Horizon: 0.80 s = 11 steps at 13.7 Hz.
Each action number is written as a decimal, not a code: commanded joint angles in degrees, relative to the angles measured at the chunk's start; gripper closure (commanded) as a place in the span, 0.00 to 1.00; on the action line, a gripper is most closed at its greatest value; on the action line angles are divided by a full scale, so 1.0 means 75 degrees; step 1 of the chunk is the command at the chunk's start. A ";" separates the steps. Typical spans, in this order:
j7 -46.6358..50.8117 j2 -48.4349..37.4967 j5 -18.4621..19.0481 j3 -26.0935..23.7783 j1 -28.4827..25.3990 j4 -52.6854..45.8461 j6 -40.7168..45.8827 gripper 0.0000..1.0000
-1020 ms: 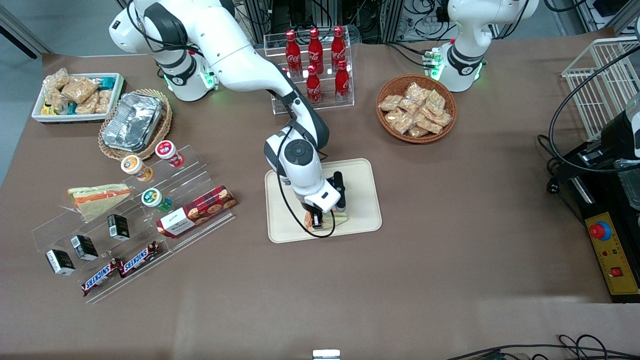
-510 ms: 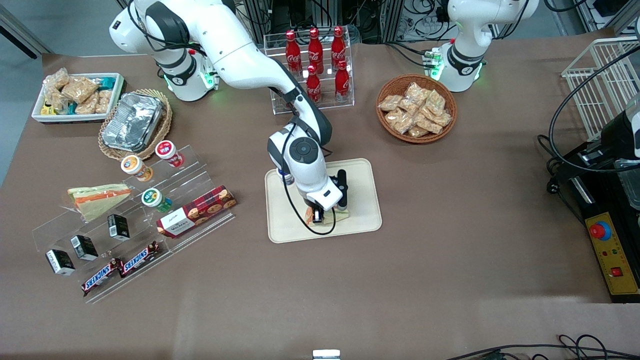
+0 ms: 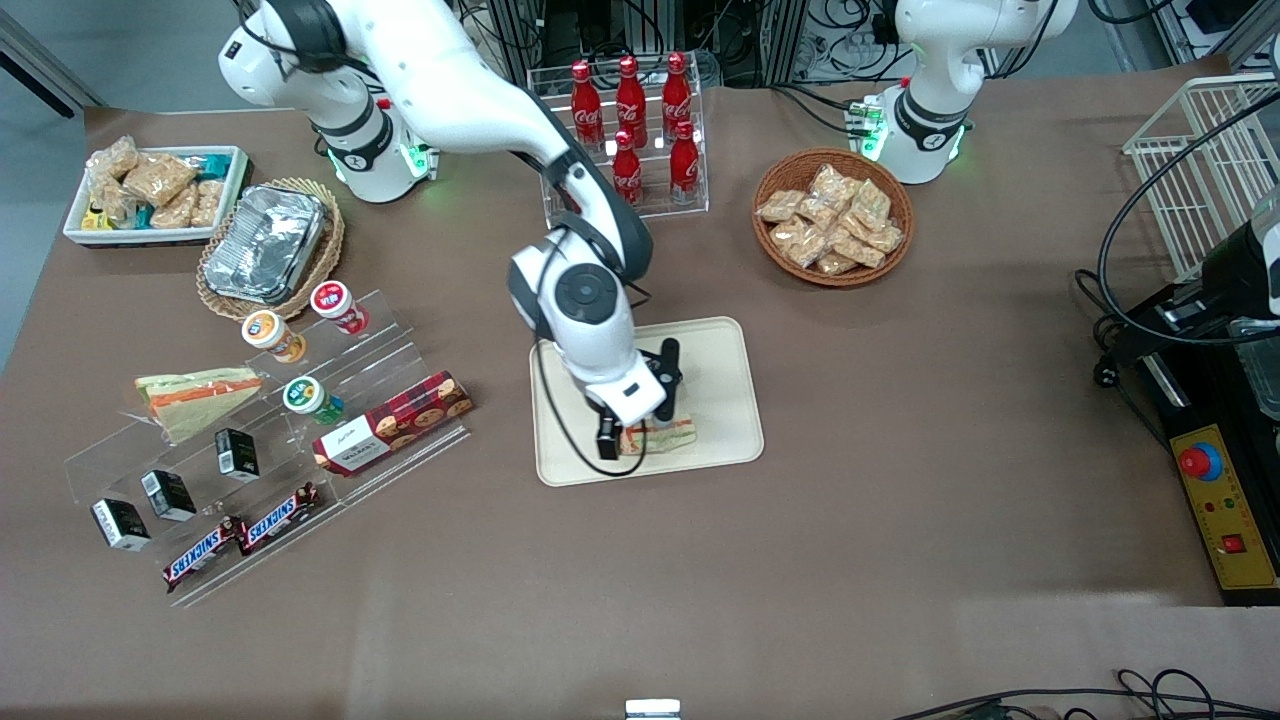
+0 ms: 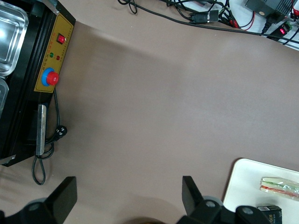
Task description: Place sandwich on tray
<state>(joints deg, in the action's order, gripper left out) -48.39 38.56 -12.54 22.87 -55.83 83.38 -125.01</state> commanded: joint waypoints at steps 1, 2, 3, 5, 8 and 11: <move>0.0100 -0.0792 -0.0073 0.0638 0.0073 0.0133 0.0764 0.01; 0.0088 -0.0945 -0.0120 0.0885 0.0131 0.0133 0.0859 0.01; 0.0112 -0.1039 -0.0121 0.0957 0.0294 0.0156 0.1045 0.01; 0.0112 -0.1460 -0.0063 0.1365 0.0564 0.0133 0.1875 0.01; 0.0124 -0.1824 -0.0039 0.2477 0.0554 0.0168 0.2136 0.01; 0.0695 -0.2082 -0.0133 0.3661 0.0612 0.0168 0.2757 0.01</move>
<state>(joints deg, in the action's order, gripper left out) -46.70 25.30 -12.55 46.00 -50.85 83.58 -106.42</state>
